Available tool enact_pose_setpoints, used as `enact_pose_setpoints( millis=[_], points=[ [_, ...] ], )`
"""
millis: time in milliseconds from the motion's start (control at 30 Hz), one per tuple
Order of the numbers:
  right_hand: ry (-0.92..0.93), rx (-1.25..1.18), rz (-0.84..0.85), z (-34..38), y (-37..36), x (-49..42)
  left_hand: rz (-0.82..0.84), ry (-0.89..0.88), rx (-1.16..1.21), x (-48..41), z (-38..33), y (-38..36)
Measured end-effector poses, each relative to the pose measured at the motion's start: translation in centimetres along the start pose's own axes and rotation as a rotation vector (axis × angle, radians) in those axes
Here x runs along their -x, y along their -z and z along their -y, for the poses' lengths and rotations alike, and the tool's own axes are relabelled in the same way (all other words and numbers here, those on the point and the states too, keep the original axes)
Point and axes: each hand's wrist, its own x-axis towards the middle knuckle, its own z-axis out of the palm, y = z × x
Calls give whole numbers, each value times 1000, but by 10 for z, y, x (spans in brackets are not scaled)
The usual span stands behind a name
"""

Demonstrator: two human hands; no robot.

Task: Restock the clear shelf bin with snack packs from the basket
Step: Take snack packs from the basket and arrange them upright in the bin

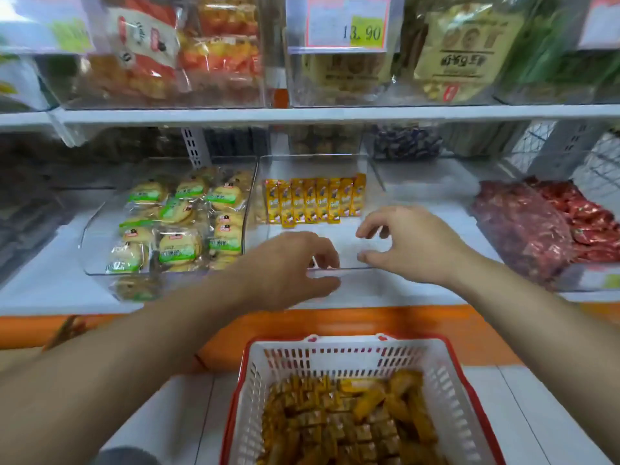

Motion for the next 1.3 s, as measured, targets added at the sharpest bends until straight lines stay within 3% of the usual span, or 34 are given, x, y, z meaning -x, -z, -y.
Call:
enact_pose_setpoints(
  millis=[233,367,467,600,733,867,1100,1300],
  points=[
    [-77,20,472,-29,-120,72,498,80,-214,40,9,-108],
    [-172,-31,675,-60,-200,96,599,211,-211,42,39,-184],
    [-320,-84,720,-82,-254,108,564,304,-109,44,59,-244],
    [-436,-72,579,-101,-315,119,392,546,20,44,80,-316],
    [-446,-20,416,-113,-356,125,195,572,70,38,93,-364],
    [-405,-43,408,-126,-383,130,12,598,130,34,94,-396],
    [-276,183,427,-133,-393,142,69,561,-40,31,101,-417],
    [-295,126,486,-130,-394,142,108,436,-162,30,111,-418]
  ],
)
